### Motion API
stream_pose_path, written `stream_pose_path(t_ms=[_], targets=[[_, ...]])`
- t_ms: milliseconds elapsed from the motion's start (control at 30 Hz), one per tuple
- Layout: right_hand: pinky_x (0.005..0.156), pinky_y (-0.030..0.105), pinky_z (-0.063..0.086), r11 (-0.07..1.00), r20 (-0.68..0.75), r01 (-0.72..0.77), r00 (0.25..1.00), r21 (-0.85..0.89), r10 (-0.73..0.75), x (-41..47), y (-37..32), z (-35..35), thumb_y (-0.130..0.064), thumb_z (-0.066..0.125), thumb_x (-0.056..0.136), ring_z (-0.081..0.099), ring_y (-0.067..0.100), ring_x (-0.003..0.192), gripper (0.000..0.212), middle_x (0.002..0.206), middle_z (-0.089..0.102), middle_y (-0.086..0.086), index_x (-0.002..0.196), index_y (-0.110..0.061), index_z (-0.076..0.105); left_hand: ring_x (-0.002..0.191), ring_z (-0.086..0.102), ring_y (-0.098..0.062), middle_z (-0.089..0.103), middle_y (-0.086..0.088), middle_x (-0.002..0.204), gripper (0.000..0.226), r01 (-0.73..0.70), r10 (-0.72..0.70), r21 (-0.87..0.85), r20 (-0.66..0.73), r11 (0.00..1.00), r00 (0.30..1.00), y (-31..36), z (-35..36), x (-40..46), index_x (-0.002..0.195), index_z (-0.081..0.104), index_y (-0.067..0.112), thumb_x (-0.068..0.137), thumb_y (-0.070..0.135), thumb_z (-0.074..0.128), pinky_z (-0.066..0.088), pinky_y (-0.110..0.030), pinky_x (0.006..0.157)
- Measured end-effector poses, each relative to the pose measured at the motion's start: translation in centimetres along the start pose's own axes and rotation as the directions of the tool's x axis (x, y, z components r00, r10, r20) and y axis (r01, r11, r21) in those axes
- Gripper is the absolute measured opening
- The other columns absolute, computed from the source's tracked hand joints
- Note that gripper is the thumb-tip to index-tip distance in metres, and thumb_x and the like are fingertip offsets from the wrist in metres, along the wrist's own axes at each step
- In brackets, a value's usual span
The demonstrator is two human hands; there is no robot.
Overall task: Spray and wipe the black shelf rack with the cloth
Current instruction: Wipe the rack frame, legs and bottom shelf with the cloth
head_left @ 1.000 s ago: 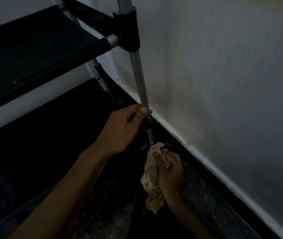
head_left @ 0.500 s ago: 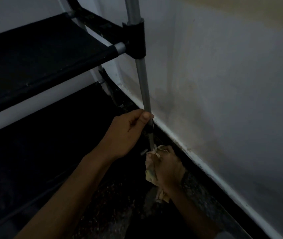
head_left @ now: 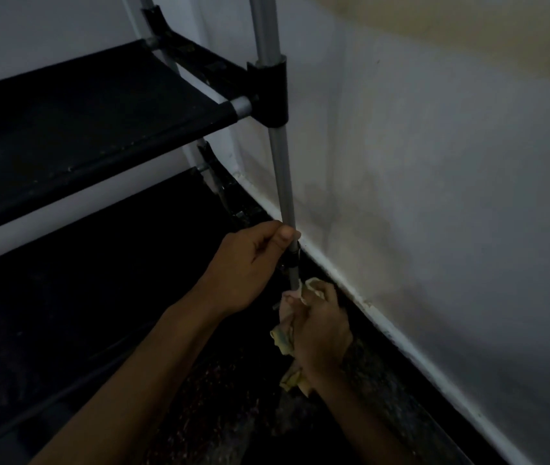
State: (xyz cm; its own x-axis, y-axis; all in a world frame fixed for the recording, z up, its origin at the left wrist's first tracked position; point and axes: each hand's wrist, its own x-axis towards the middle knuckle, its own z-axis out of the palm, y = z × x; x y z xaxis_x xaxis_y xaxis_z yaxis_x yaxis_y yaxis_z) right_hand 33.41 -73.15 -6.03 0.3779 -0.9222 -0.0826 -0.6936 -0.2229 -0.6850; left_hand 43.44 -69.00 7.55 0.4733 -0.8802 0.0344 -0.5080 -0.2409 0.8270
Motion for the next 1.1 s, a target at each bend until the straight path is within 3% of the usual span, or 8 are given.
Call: stream_pose_path(t_ms=[267, 367, 433, 567, 700, 800, 933, 1100], targets=[[0.062, 0.035, 0.045, 0.905, 0.063, 0.046, 0.998, -0.422, -0.022, 0.3, -0.2, 0.1, -0.037, 0.062, 0.089, 0.059, 0.034, 0.088, 0.023, 0.111, 0.059, 0.003, 0.096, -0.016, 0.069, 0.087, 0.06, 0.012, 0.068, 0.014, 0.097, 0.036, 0.007, -0.007, -0.006, 0.008, 1.0, 1.0, 0.0, -0.1, -0.1, 0.097, 0.063, 0.038, 0.082, 0.056, 0.035, 0.046, -0.004, 0.079], [0.086, 0.038, 0.045, 0.847, 0.347, 0.099, 0.932, -0.522, 0.105, -0.3, 0.1, -0.8, -0.036, 0.055, 0.094, 0.047, 0.033, 0.117, 0.037, 0.138, 0.04, 0.001, 0.127, -0.02, 0.055, 0.084, 0.059, 0.016, 0.066, 0.017, 0.091, 0.033, 0.008, -0.008, -0.009, 0.004, 1.0, 1.0, -0.1, -0.1, -0.1, 0.096, 0.062, 0.041, 0.082, 0.055, 0.035, 0.043, -0.001, 0.076], [0.092, 0.039, 0.044, 0.875, 0.348, 0.046, 0.926, -0.483, 0.143, -1.0, 0.3, -1.6, -0.042, 0.051, 0.095, 0.041, 0.032, 0.123, 0.046, 0.145, 0.032, 0.0, 0.136, -0.023, 0.045, 0.086, 0.063, 0.004, 0.07, 0.006, 0.094, 0.033, 0.008, -0.008, -0.007, 0.005, 1.0, 1.0, -0.1, -0.1, -0.2, 0.095, 0.061, 0.042, 0.082, 0.056, 0.035, 0.046, -0.006, 0.076], [0.06, 0.042, 0.05, 0.918, 0.1, 0.147, 0.988, -0.37, -0.118, -1.6, 0.5, -0.6, -0.032, 0.069, 0.084, 0.053, 0.035, 0.101, 0.034, 0.129, 0.053, 0.007, 0.117, -0.026, 0.065, 0.085, 0.059, 0.015, 0.067, 0.013, 0.098, 0.035, 0.013, -0.012, -0.011, 0.014, 1.0, 1.0, -0.1, -0.1, -0.2, 0.098, 0.062, 0.039, 0.082, 0.055, 0.035, 0.045, -0.003, 0.079], [0.037, 0.033, 0.044, 0.868, 0.136, 0.239, 0.971, -0.435, -0.199, -0.1, 1.9, 0.7, -0.035, 0.085, 0.065, 0.059, 0.033, 0.067, 0.024, 0.096, 0.066, 0.006, 0.075, -0.016, 0.074, 0.089, 0.059, 0.014, 0.068, 0.012, 0.1, 0.032, 0.005, -0.005, -0.008, 0.01, 1.0, 1.0, -0.1, 0.0, -0.1, 0.095, 0.061, 0.041, 0.083, 0.055, 0.035, 0.045, -0.004, 0.082], [0.041, 0.031, 0.043, 0.835, 0.179, 0.224, 0.972, -0.502, -0.153, 0.6, 1.3, 0.5, -0.037, 0.083, 0.067, 0.059, 0.032, 0.065, 0.03, 0.093, 0.064, 0.005, 0.074, -0.01, 0.071, 0.092, 0.063, 0.002, 0.069, 0.007, 0.102, 0.031, 0.017, -0.017, -0.022, 0.013, 1.0, 1.0, -0.2, 0.0, -0.1, 0.093, 0.061, 0.041, 0.083, 0.056, 0.036, 0.049, -0.013, 0.086], [0.08, 0.038, 0.046, 0.748, 0.351, 0.272, 0.935, -0.605, -0.056, 1.7, 0.0, 0.4, -0.029, 0.053, 0.096, 0.051, 0.034, 0.113, 0.024, 0.129, 0.051, 0.004, 0.113, -0.017, 0.064, 0.094, 0.064, -0.006, 0.069, 0.005, 0.103, 0.035, 0.008, -0.008, -0.016, 0.01, 1.0, 1.0, -0.1, -0.1, -0.1, 0.096, 0.063, 0.038, 0.083, 0.056, 0.036, 0.048, -0.012, 0.083], [0.074, 0.034, 0.045, 0.841, 0.219, 0.147, 0.975, -0.521, -0.035, 1.6, 0.6, 1.1, -0.035, 0.049, 0.095, 0.054, 0.029, 0.109, 0.028, 0.124, 0.055, 0.001, 0.109, -0.017, 0.065, 0.096, 0.063, -0.014, 0.07, -0.005, 0.105, 0.03, 0.021, -0.02, -0.017, 0.016, 1.0, 1.0, -0.2, 0.0, -0.1, 0.089, 0.06, 0.044, 0.081, 0.058, 0.035, 0.048, -0.014, 0.082]])
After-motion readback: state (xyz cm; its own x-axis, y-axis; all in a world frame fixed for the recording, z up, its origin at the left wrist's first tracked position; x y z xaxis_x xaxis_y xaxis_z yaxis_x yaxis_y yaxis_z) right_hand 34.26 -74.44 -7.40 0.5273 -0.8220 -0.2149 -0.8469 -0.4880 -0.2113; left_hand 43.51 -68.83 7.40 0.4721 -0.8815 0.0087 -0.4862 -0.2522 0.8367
